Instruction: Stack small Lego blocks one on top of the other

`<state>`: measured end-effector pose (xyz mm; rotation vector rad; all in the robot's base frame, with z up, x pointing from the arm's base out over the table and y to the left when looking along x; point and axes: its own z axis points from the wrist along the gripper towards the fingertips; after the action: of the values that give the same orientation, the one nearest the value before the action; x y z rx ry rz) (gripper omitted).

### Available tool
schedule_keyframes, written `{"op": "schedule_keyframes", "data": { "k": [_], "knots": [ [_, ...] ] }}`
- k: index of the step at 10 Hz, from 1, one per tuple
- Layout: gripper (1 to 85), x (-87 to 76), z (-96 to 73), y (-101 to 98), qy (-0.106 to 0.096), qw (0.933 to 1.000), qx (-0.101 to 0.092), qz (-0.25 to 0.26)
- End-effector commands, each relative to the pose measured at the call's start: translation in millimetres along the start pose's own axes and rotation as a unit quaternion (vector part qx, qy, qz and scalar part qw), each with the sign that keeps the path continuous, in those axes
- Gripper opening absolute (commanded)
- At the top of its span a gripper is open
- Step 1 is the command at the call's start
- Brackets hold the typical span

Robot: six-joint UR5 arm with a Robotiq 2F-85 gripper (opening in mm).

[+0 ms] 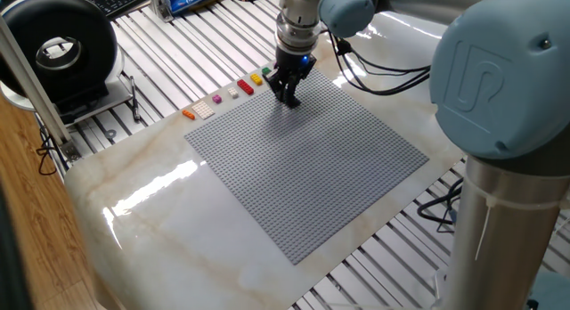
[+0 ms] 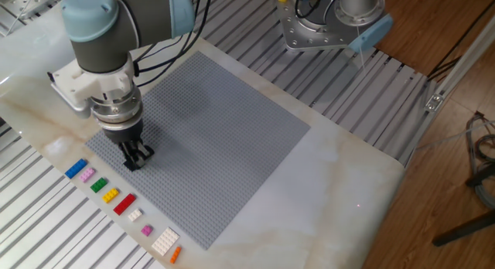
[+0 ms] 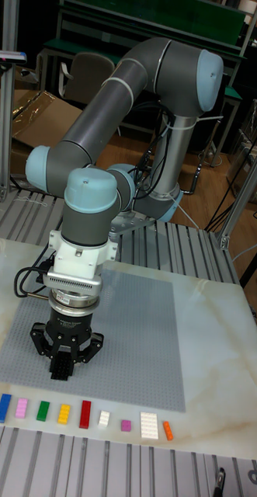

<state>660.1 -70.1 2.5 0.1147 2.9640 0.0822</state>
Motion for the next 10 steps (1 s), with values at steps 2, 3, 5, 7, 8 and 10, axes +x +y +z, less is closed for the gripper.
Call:
{"op": "schedule_keyframes", "data": {
  "k": [2, 3, 5, 7, 8, 10],
  "knots": [
    [6.0, -0.3, -6.9, -1.9, -0.003, 0.9999, -0.005, -0.009],
    [13.0, -2.0, -5.4, -1.2, -0.007, 0.9998, -0.01, -0.014],
    [19.7, -12.1, -1.5, -1.0, -0.022, 0.9996, -0.006, -0.018],
    [32.0, -1.3, -8.6, -1.0, -0.004, 0.9993, -0.004, -0.036],
    [33.0, -3.6, -11.4, 0.5, -0.009, 0.9995, -0.005, -0.03],
    [39.0, -14.4, -2.2, 9.5, -0.024, 0.9993, -0.017, -0.024]
  ]
}}
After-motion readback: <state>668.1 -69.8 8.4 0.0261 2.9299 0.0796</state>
